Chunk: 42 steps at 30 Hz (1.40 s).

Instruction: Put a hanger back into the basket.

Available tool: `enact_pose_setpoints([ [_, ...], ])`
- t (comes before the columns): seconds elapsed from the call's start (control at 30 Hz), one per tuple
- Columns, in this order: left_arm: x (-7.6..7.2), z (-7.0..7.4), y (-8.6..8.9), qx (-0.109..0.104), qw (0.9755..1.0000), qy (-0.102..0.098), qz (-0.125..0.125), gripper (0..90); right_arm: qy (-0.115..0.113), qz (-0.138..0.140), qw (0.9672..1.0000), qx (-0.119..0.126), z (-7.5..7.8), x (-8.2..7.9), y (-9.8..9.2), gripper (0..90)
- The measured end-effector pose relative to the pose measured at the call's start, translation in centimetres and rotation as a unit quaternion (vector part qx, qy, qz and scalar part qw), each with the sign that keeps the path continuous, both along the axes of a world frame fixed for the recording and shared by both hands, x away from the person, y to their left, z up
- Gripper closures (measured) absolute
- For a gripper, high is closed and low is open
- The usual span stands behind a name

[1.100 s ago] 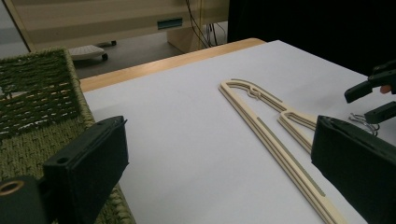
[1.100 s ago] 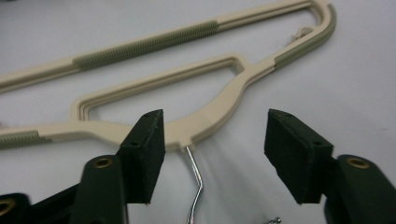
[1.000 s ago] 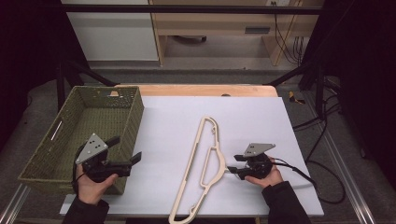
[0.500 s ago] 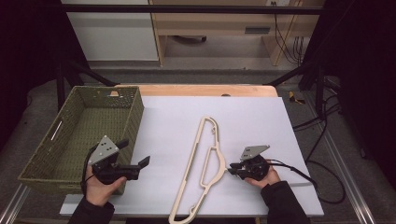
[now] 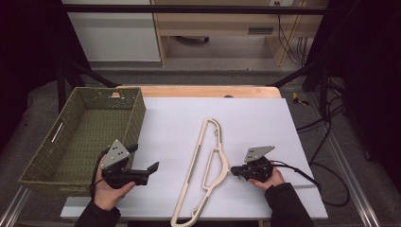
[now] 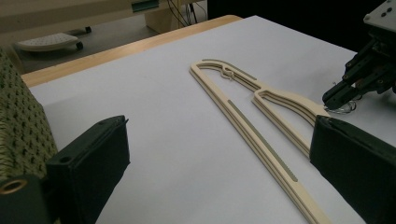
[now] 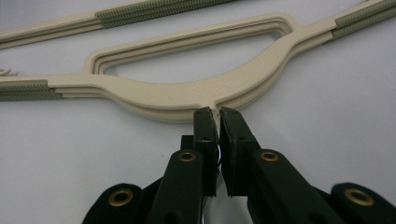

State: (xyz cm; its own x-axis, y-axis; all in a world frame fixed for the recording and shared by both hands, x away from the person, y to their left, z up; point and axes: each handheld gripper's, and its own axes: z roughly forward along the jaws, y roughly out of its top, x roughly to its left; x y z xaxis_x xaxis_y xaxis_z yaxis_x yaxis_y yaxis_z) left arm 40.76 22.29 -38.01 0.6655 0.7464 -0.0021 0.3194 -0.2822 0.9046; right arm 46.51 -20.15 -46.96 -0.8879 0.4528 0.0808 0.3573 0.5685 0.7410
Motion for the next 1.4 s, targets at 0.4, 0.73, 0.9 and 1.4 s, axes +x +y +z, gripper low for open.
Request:
enact_pose_setpoints([
  [0.4,-0.4,-0.9,-5.1,0.030,0.9982,0.024,-0.046,5.7,0.002,0.000,1.0000,-0.007,1.4,-0.4,0.2,87.8],
  [0.73,-0.7,-2.1,-11.3,0.074,0.9917,0.039,-0.098,7.0,0.009,0.000,0.9998,-0.017,2.6,-0.9,0.4,89.1],
  [0.9,0.0,-3.1,-14.9,0.101,0.9852,0.057,-0.126,11.3,0.013,0.004,0.9997,-0.022,2.9,-1.0,0.7,89.4],
  [1.4,1.2,-6.4,-20.7,0.167,0.9686,0.098,-0.156,34.4,0.021,-0.005,0.9993,-0.030,3.3,-1.2,0.8,89.4],
])
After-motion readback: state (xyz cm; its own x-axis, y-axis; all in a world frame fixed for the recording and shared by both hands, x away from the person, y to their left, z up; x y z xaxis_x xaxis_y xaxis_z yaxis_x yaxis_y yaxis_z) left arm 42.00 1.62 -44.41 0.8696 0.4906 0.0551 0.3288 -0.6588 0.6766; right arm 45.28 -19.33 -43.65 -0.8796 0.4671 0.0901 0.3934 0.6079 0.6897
